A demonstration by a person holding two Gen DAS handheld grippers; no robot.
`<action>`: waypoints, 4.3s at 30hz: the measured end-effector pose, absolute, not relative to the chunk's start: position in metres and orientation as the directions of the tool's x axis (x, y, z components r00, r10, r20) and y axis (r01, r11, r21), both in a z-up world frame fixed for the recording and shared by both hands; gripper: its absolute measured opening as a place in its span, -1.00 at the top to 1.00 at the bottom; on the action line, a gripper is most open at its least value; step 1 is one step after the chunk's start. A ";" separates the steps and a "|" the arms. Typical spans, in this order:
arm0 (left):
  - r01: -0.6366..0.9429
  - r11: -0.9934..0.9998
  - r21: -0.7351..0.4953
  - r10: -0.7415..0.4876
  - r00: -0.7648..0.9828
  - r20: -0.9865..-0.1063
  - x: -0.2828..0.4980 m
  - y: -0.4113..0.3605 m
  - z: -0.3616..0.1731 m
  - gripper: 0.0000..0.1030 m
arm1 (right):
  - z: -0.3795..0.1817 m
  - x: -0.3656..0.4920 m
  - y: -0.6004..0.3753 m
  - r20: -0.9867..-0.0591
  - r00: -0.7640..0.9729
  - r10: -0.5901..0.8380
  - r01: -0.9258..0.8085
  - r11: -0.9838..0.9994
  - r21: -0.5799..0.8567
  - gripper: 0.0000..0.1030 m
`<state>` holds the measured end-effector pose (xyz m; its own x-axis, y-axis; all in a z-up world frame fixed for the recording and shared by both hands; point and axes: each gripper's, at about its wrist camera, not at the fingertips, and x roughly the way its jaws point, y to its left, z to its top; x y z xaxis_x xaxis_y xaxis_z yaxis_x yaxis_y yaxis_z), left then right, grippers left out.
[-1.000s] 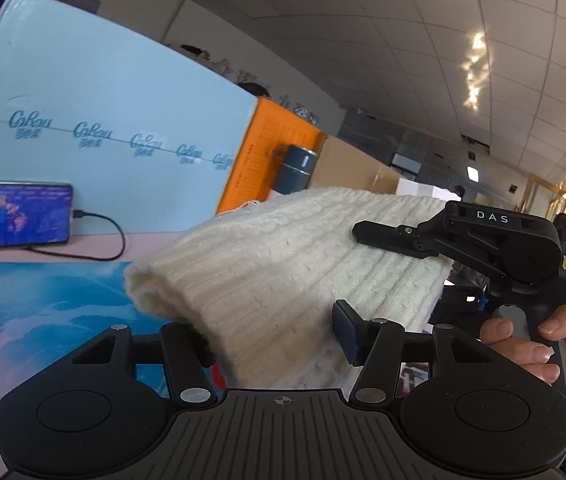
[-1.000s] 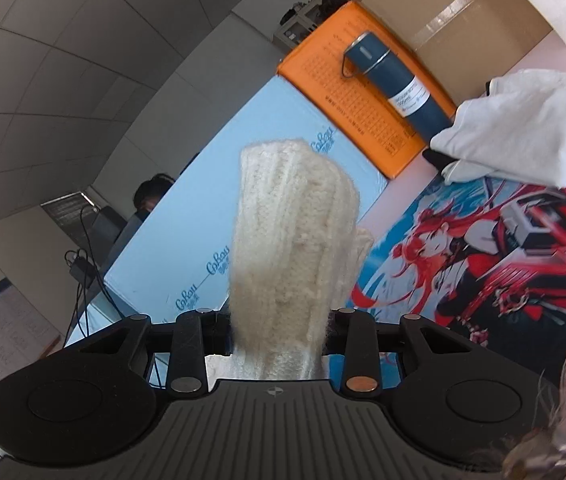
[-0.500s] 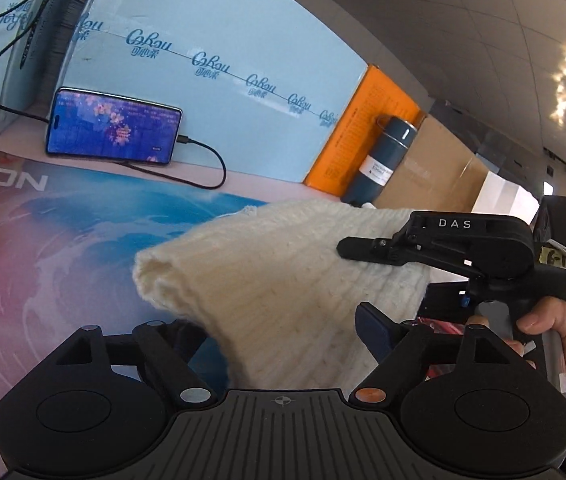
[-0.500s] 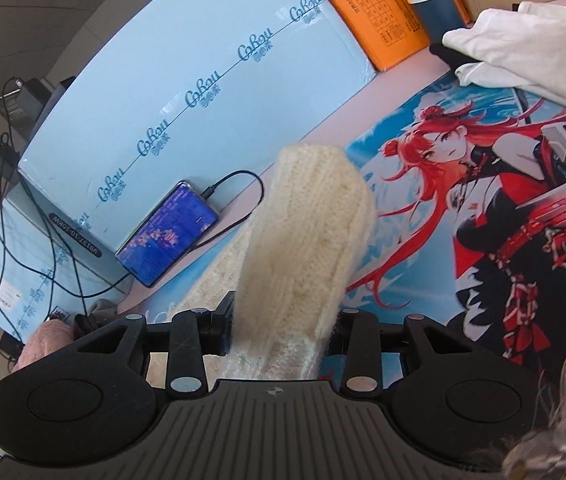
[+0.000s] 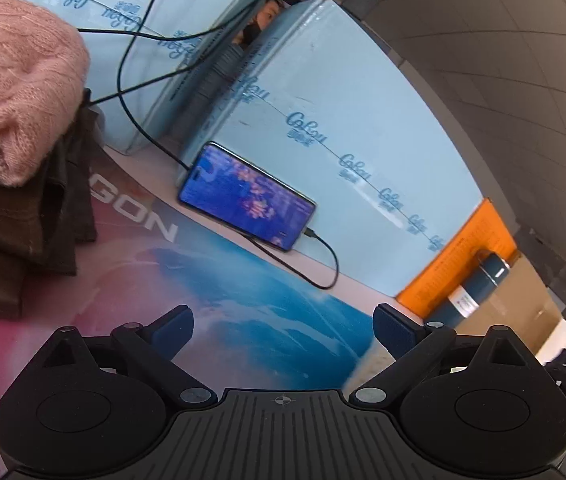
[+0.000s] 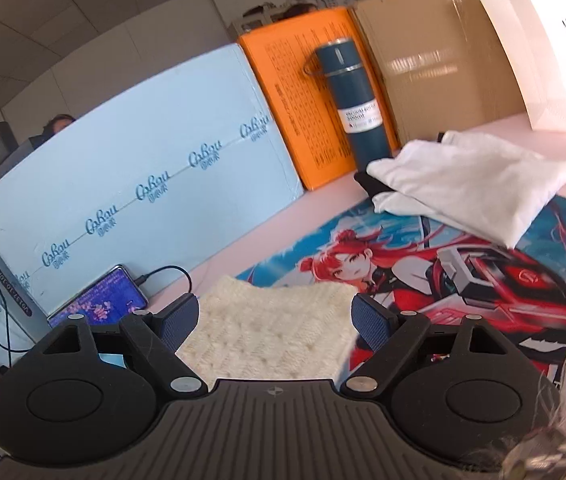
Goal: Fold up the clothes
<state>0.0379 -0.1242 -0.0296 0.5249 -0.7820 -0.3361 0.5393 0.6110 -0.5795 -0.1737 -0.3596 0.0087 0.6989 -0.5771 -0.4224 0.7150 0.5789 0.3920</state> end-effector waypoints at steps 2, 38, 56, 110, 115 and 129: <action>0.525 0.676 -0.517 -0.729 0.577 -0.367 0.042 -0.128 -0.030 -0.90 | 0.014 -0.170 -0.351 -0.412 0.759 -0.504 0.649 0.634 0.420 -0.67; 0.847 0.168 -0.504 -0.940 -0.016 -0.341 -0.007 -0.169 -0.031 -0.99 | -0.017 -0.227 -0.340 -0.346 0.886 -0.308 0.463 0.563 0.685 0.61; 0.911 0.229 -0.342 -0.861 0.025 -0.508 -0.037 -0.220 -0.033 -0.97 | -0.052 -0.366 -0.337 -0.331 0.789 -0.518 0.575 0.432 0.694 0.13; 0.869 0.395 -0.299 -0.854 0.226 -0.469 0.026 -0.152 -0.028 0.76 | -0.037 -0.367 -0.330 -0.283 0.773 -0.568 0.606 0.528 0.596 -0.72; 0.863 0.389 -0.322 -0.859 0.214 -0.465 0.028 -0.149 -0.029 0.76 | -0.051 -0.333 -0.366 -0.443 0.710 -0.548 0.700 0.477 0.532 -0.45; 0.944 0.328 0.029 -0.827 0.302 -0.475 0.002 -0.241 0.001 0.77 | -0.057 -0.330 -0.324 -0.439 0.816 -0.376 0.564 0.685 0.461 0.69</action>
